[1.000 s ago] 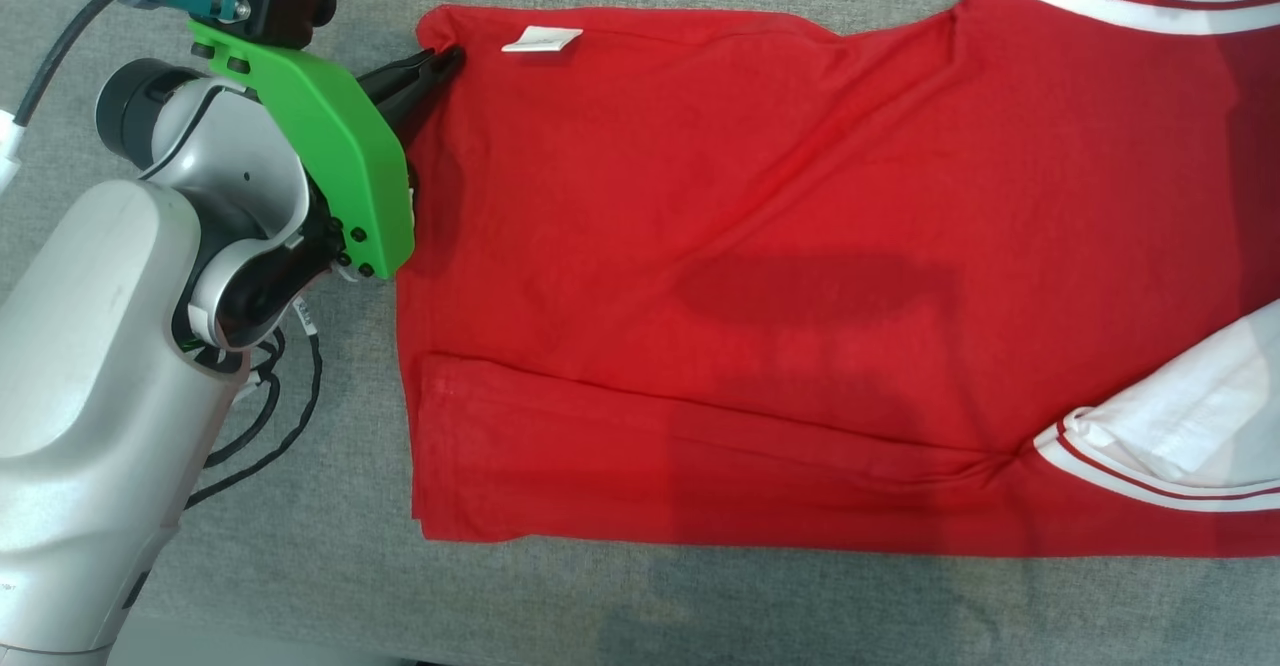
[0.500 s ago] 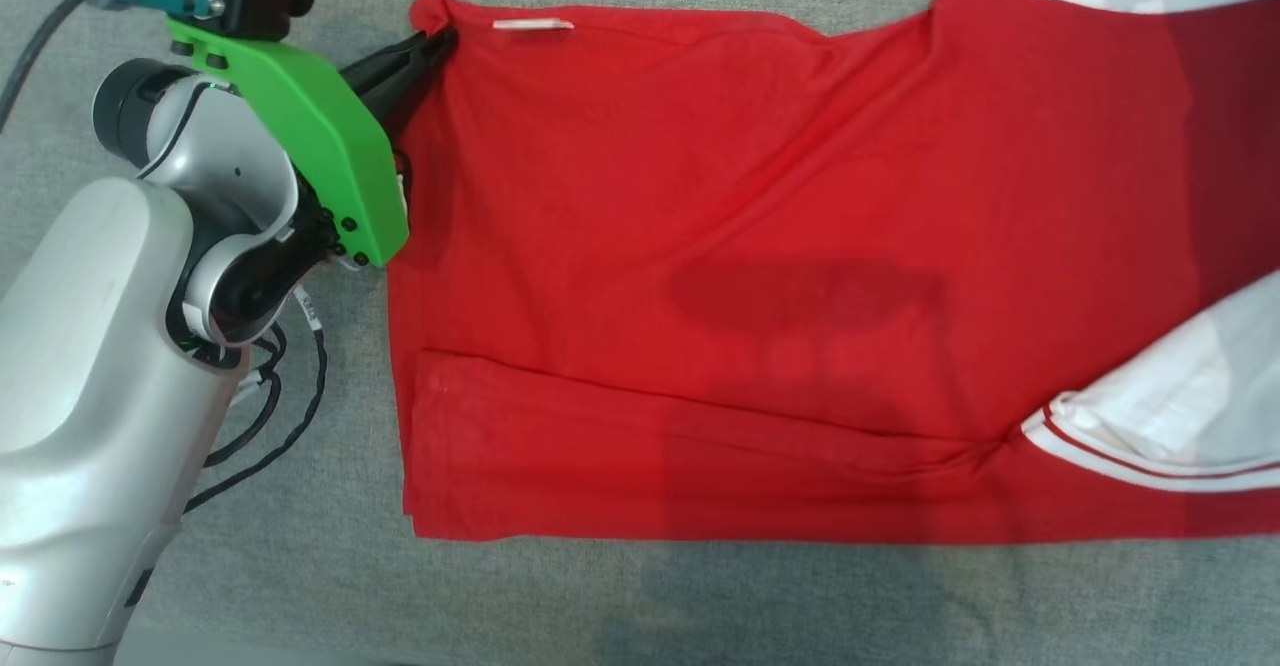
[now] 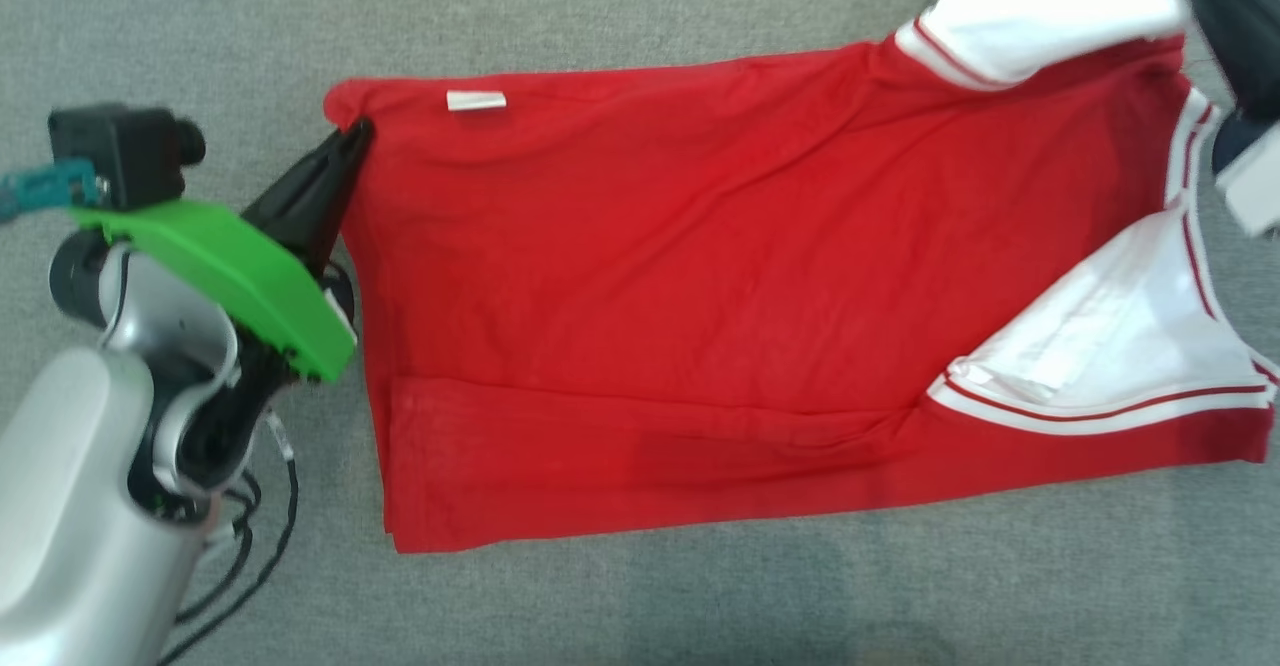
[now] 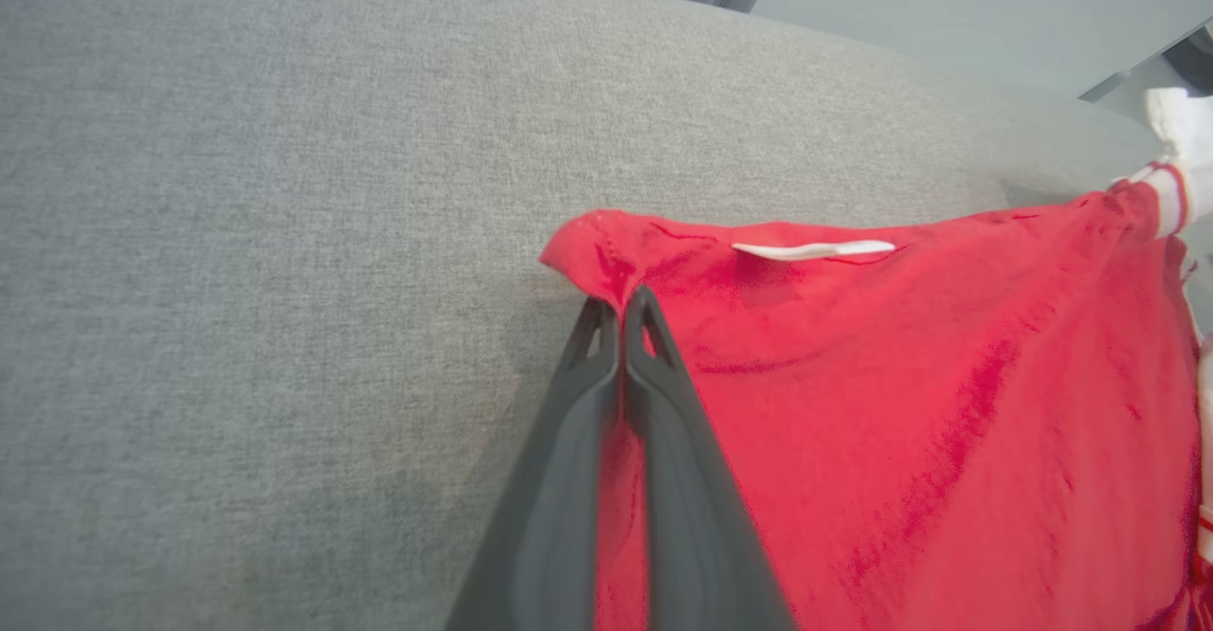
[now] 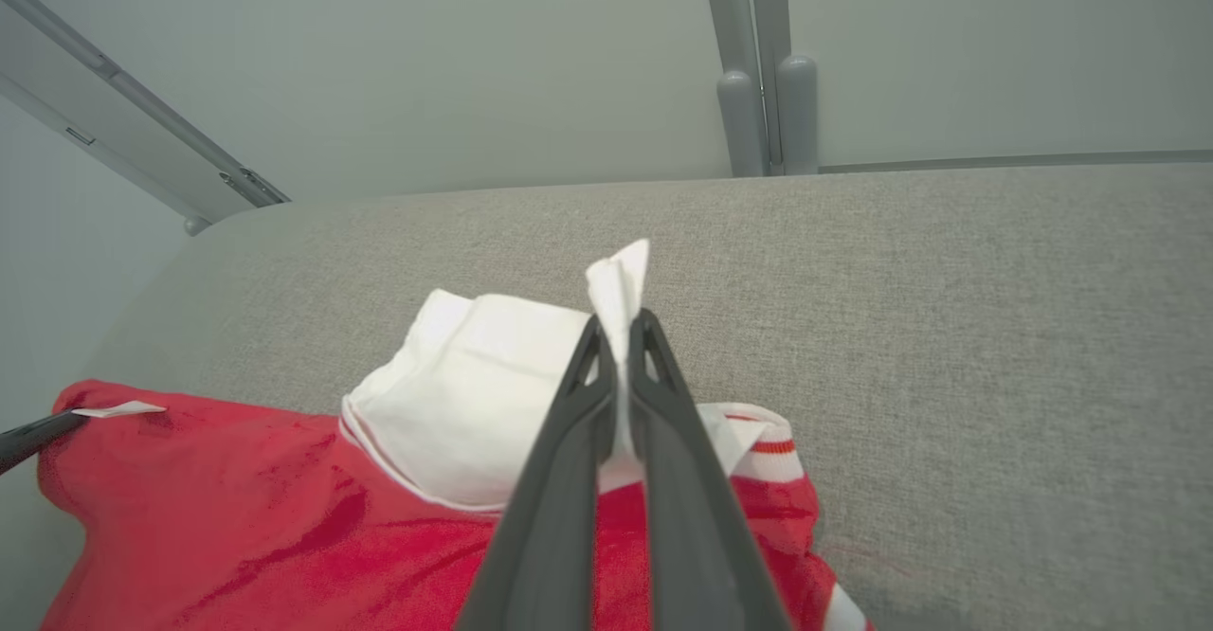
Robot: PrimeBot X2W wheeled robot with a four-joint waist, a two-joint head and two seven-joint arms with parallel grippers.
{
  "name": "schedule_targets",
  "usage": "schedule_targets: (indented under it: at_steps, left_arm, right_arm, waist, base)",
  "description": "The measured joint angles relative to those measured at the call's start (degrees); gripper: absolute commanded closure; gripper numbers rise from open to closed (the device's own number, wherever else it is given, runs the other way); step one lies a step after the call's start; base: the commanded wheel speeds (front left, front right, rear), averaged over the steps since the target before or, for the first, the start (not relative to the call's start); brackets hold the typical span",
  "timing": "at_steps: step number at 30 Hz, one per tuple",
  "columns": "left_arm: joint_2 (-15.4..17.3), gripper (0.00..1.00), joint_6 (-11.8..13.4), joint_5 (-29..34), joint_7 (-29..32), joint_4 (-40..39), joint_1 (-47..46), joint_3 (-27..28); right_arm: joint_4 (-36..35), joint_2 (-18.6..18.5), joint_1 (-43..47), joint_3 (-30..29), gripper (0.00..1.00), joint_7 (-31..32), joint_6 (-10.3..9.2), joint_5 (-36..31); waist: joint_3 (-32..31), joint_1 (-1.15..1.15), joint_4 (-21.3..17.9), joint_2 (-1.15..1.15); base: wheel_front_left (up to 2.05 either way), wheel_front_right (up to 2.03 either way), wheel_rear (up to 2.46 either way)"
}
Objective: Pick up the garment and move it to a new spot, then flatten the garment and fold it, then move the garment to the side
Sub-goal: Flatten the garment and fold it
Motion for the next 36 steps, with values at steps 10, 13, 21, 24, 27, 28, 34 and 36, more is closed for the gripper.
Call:
schedule_targets:
  at_steps: [10, 13, 21, 24, 27, 28, 34, 36]
  left_arm:
    - [1.14, 1.00, 5.20, -0.01, -8.01, -13.44, 19.44, 2.18]
    - [0.11, 1.00, 6.64, -0.94, -10.53, -16.49, 26.05, 2.41]
    - [-1.41, 1.00, 7.13, -4.33, -14.95, -17.00, 33.44, 4.93]
    - [-1.98, 0.96, 5.95, -4.66, -16.21, -14.93, 33.42, 5.26]
    - [-2.82, 0.61, 4.59, -4.91, -16.75, -12.69, 33.26, 4.64]
    - [-3.18, 0.58, 4.28, -5.36, -16.80, -11.91, 33.25, 4.42]
    - [-3.72, 0.00, 3.24, -5.75, -17.18, -8.76, 34.04, 3.31]
    - [-3.55, 0.00, 3.00, -6.03, -15.94, -8.56, 34.96, 2.40]
  right_arm:
    - [-13.88, 3.60, 23.17, -2.20, 1.00, -5.59, 0.00, 4.02]
    - [-14.05, 4.56, 27.87, -1.74, 1.00, -6.78, 0.00, 4.00]
    - [-5.63, 3.50, 28.67, -0.58, 1.00, -11.72, 0.00, 1.23]
    - [-2.87, 1.94, 28.57, 0.54, 0.93, -13.07, 0.00, 0.08]
    - [-0.88, 1.65, 28.64, 2.29, 0.50, -13.93, 0.00, -0.19]
    - [-0.36, 1.57, 28.73, 2.92, 0.47, -13.99, 0.00, -0.18]
    - [0.35, 0.99, 31.07, 4.72, 0.00, -12.98, 0.00, 0.73]
    - [-0.59, 0.18, 31.94, 4.41, 0.00, -11.18, 0.00, 1.65]
  waist:
    - [-6.38, 0.00, -4.10, 0.00]
    - [-7.70, 0.00, -5.72, 0.00]
    - [-10.08, 0.00, -8.03, 0.00]
    - [-10.40, 0.00, -7.21, 0.00]
    - [-10.72, 0.00, -6.20, 0.00]
    - [-10.87, 0.00, -5.88, 0.00]
    - [-12.27, 0.00, -4.41, 0.00]
    - [-12.77, 0.00, -4.10, 0.00]
  base:
    - [0.00, 0.00, 0.00]
    - [0.00, 0.00, 0.00]
    - [0.00, 0.00, 0.00]
    - [0.00, 0.00, 0.00]
    - [0.00, 0.00, 0.00]
    - [0.00, 0.00, 0.00]
    - [0.00, 0.00, 0.00]
    - [0.00, 0.00, 0.00]
